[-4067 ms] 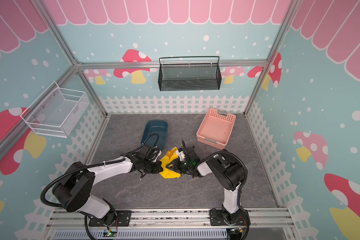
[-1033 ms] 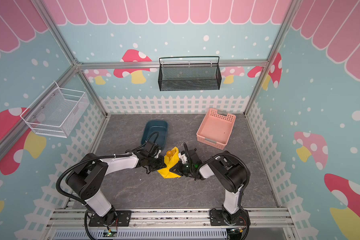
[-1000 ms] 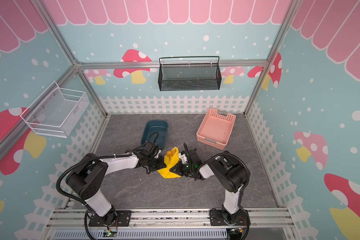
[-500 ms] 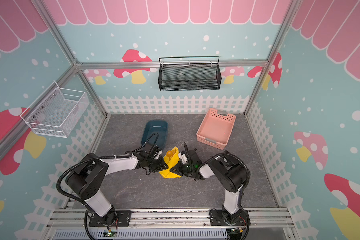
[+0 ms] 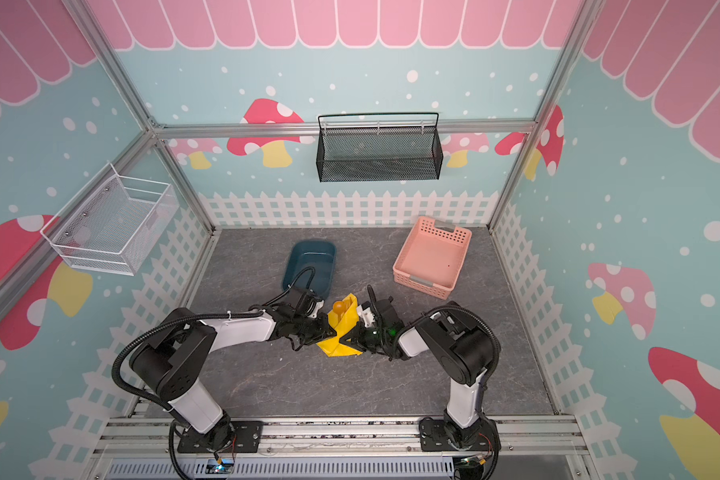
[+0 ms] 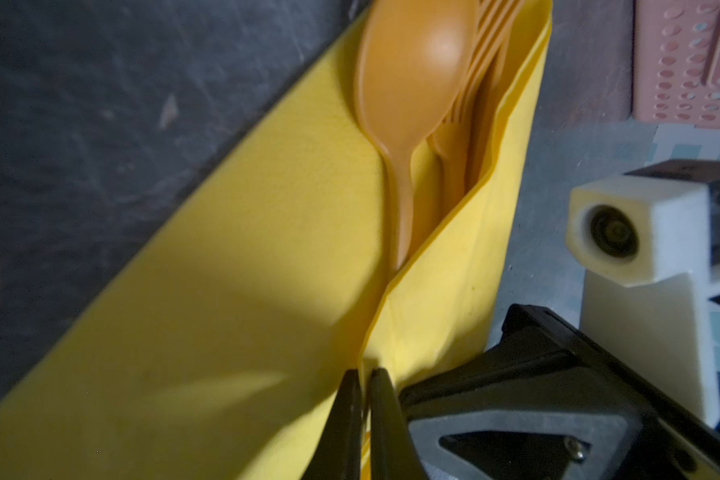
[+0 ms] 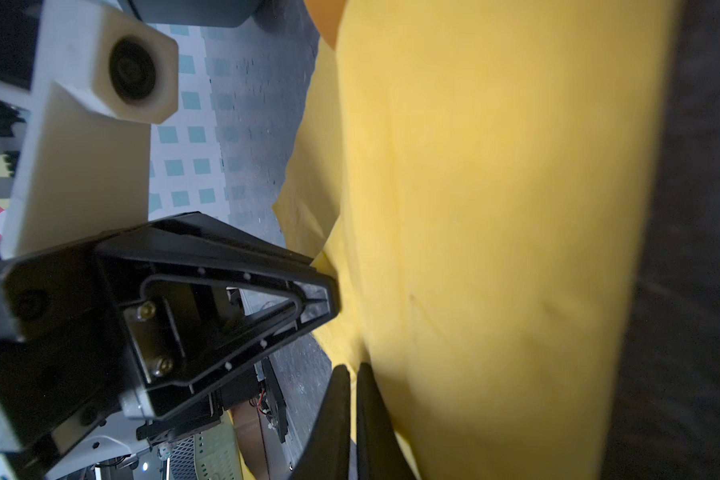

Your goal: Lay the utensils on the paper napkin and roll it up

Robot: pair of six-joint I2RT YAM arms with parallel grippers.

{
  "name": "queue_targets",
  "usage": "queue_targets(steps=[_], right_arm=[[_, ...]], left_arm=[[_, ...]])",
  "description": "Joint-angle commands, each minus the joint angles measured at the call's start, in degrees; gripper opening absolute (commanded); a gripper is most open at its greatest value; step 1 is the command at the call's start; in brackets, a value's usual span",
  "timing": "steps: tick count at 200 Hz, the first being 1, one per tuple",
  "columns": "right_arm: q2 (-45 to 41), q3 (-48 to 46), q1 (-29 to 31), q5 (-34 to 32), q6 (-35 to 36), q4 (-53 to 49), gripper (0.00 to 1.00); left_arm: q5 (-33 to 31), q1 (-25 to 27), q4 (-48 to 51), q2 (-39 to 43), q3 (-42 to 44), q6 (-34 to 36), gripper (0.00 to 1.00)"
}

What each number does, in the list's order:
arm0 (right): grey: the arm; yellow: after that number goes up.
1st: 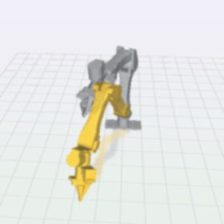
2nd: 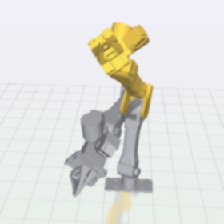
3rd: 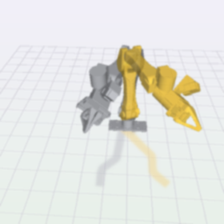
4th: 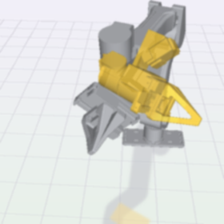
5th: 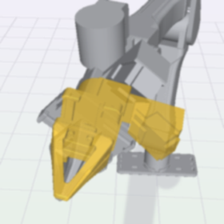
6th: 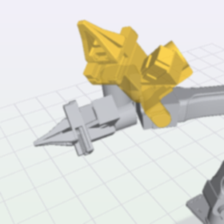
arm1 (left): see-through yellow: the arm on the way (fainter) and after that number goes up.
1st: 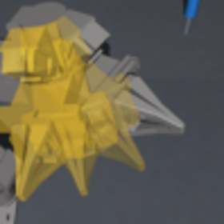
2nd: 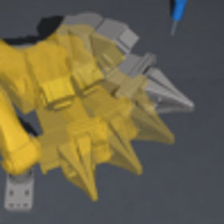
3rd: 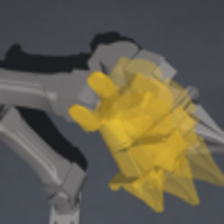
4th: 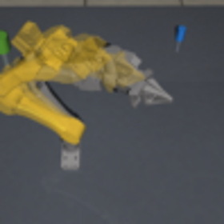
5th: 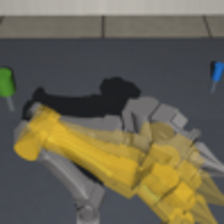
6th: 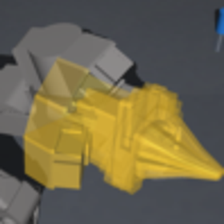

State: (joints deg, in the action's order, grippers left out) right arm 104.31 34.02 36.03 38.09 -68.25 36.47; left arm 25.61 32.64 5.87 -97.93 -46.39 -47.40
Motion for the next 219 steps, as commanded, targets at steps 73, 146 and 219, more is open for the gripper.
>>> queue_targets(steps=[73,146,219], right_arm=[[-12.6,-5.1,-5.4,-1.9,3.1,-7.2,0.13],[-13.4,-7.5,-6.6,0.2,5.0,-9.0,0.11],[-10.6,-7.2,-6.7,3.8,4.7,-5.2,0.10]], left_arm=[[-1.9,-0.2,1.9,-0.7,-2.4,2.2,0.00],[-3.2,-0.1,3.9,-1.5,-4.7,4.4,0.00],[-5.0,-0.2,6.2,-2.9,-5.4,5.6,0.00]])
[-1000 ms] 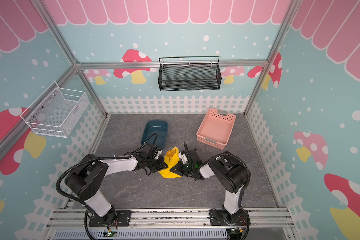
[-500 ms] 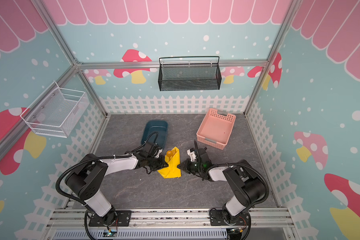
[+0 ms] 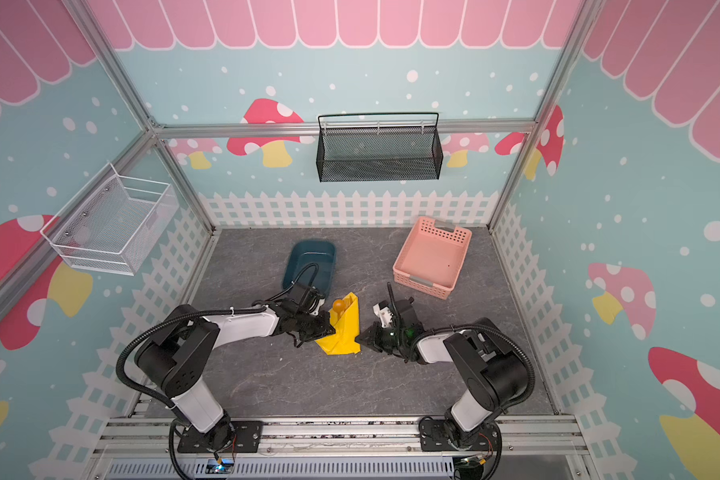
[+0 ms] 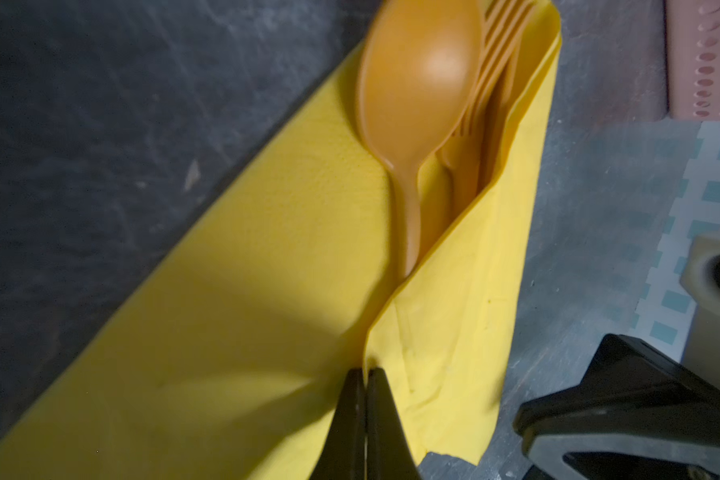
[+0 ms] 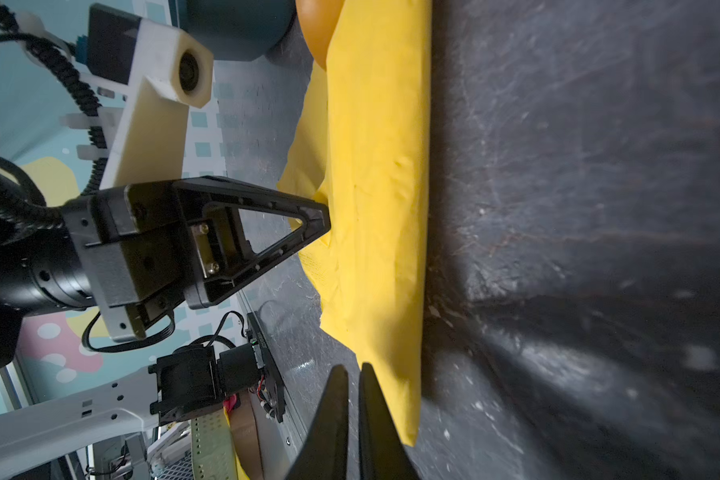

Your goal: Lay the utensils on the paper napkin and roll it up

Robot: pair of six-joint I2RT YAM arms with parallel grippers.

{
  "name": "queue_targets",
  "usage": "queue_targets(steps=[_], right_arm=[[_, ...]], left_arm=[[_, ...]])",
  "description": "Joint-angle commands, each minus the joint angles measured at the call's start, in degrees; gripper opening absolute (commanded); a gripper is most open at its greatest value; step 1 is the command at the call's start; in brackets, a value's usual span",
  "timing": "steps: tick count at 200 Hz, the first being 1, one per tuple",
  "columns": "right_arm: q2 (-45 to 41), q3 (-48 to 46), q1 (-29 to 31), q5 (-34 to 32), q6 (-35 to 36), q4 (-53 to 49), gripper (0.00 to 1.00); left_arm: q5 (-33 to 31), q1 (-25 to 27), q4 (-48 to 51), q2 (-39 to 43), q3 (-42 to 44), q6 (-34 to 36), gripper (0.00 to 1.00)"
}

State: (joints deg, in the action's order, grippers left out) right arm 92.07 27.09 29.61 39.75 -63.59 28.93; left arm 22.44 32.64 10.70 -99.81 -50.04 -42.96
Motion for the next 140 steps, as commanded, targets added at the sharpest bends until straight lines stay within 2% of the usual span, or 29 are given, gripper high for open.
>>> queue_targets(steps=[1,60,140], right_arm=[[1.7,-0.3,-0.2,2.2,0.1,2.4,0.10],[4.6,-0.5,-0.1,4.0,0.0,5.1,0.10],[8.1,-2.9,-0.1,0.2,-0.4,5.2,0.09]], left_arm=[[-1.9,-0.2,1.3,-1.0,-1.7,1.2,0.00],[-1.5,-0.1,1.3,-1.4,-2.2,1.7,0.00],[-2.9,-0.1,2.5,0.0,-3.1,3.1,0.00]])
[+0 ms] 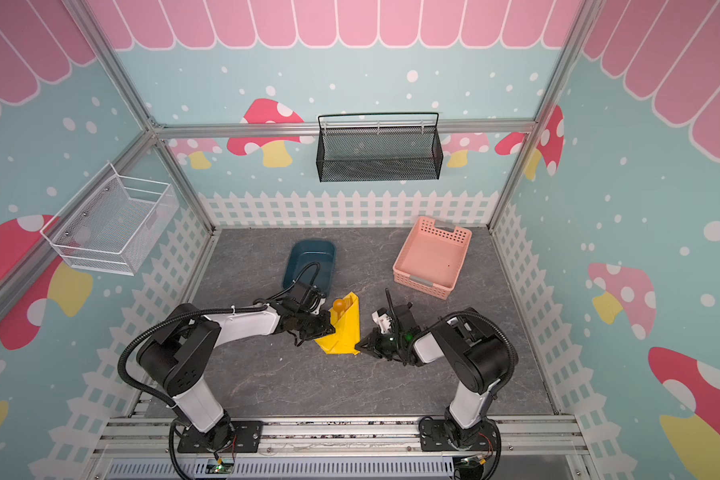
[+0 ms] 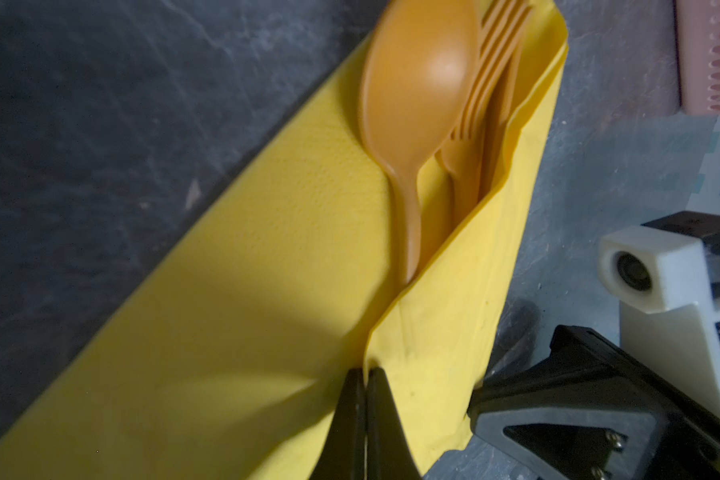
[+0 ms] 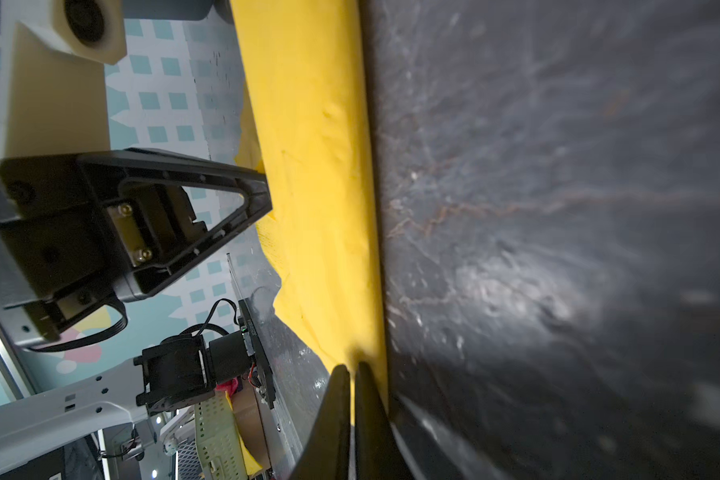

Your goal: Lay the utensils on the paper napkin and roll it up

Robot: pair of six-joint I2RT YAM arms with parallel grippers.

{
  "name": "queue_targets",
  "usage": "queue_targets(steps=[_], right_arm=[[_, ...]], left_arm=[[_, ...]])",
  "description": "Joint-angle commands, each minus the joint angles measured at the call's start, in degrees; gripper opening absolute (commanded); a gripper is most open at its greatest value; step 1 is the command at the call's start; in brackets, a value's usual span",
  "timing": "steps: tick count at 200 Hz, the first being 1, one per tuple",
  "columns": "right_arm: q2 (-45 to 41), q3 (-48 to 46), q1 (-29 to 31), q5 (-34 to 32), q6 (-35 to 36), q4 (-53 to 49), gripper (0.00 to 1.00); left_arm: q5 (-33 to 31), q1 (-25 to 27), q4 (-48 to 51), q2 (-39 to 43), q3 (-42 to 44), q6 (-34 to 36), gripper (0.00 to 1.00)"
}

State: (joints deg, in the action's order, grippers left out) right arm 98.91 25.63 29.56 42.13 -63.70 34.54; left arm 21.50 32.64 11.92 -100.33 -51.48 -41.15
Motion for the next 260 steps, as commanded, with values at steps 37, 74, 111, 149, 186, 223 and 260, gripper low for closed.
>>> queue_targets(steps=[37,74,111,149,186,223,260], right_arm=[[1.7,-1.5,0.0,-2.8,-0.5,-0.5,0.07],[1.8,-1.2,0.0,-3.1,0.0,-1.8,0.06],[2.2,-0.7,0.0,-2.8,0.3,-2.2,0.06],[2.3,-0.6,-0.1,-2.9,0.3,-2.3,0.05],[2.3,-0.4,0.0,-2.8,0.4,-2.4,0.05],[2.2,-0.3,0.0,-2.8,0.4,-2.4,0.05],[2.3,-0.2,0.0,-2.8,0.4,-2.6,0.05]], left_arm=[[-2.7,-0.1,3.3,-0.1,-1.9,2.1,0.00],[-6.4,-0.1,7.6,0.0,-2.0,3.4,0.01],[-6.3,-0.1,8.3,0.6,-2.1,3.8,0.06],[-7.4,-0.1,10.2,2.0,-2.7,4.3,0.13],[-9.7,0.0,14.0,4.7,-4.8,5.6,0.15],[-9.8,0.7,17.1,6.2,-8.9,6.5,0.15],[-7.5,4.7,17.9,3.5,-15.5,7.0,0.16]])
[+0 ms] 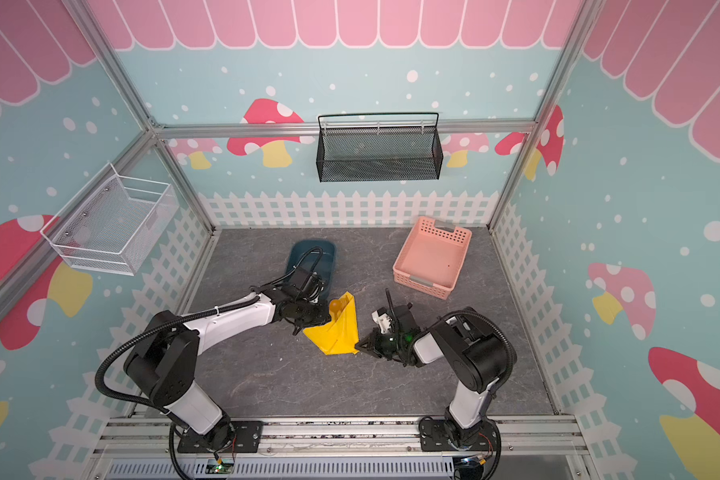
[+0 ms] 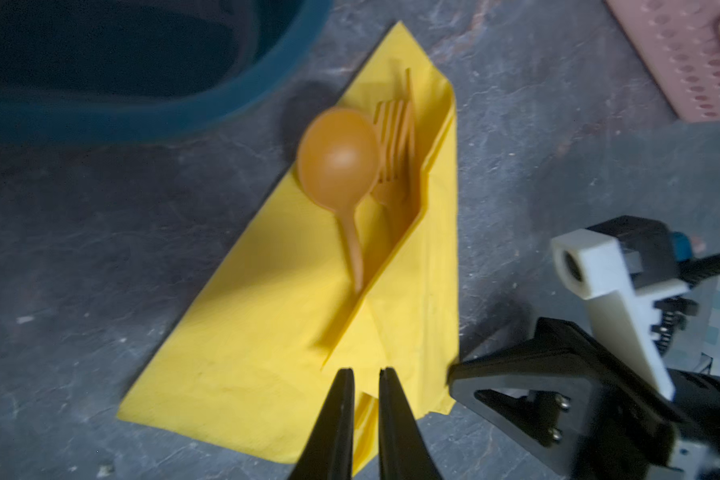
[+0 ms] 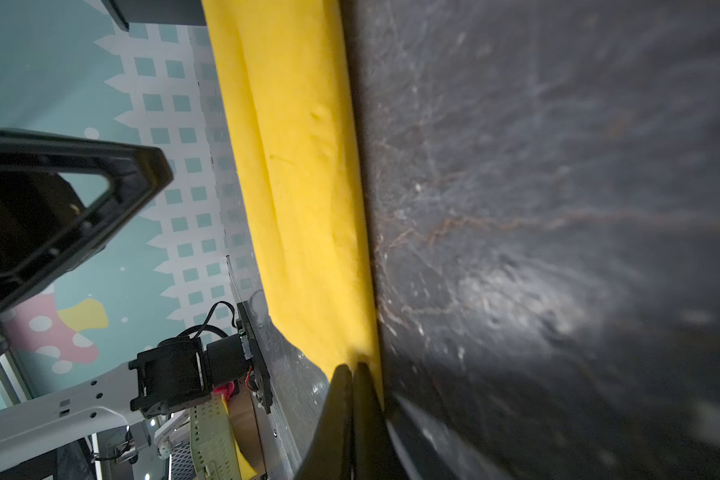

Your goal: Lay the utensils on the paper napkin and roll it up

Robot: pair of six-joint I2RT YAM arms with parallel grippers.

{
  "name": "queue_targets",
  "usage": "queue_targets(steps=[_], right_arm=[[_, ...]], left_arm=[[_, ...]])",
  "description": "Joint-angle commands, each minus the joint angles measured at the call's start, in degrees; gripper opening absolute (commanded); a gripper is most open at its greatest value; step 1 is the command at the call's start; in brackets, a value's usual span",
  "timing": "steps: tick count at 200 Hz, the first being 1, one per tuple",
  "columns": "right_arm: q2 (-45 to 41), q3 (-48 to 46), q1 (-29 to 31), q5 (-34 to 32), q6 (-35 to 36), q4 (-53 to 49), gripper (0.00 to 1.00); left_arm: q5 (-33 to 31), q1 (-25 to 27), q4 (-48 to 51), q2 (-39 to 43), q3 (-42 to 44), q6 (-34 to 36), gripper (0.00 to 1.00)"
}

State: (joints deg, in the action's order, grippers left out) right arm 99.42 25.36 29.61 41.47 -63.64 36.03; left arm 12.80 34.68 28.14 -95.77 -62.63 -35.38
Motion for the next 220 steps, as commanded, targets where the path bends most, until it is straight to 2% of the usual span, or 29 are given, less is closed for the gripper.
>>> queue_targets(steps=[1,34,73,128,220], right_arm=[[1.8,0.0,-0.1,-2.1,0.4,-4.0,0.05],[1.6,0.0,-0.1,-2.2,0.3,-4.0,0.05],[1.1,-0.2,-0.1,-2.1,0.2,-4.0,0.05],[1.1,-0.5,0.0,-2.3,0.2,-4.2,0.05],[1.1,-0.5,-0.1,-2.3,0.3,-4.3,0.05]], left_arm=[[1.3,2.8,1.7,-1.3,-4.5,1.3,0.16],[3.3,5.8,1.7,-6.9,-8.9,1.6,0.17],[2.6,6.1,1.7,-10.6,-7.5,1.0,0.16],[-0.9,5.1,1.7,-10.4,-3.1,0.6,0.14],[-2.4,3.7,0.7,-7.5,-0.5,0.0,0.13]])
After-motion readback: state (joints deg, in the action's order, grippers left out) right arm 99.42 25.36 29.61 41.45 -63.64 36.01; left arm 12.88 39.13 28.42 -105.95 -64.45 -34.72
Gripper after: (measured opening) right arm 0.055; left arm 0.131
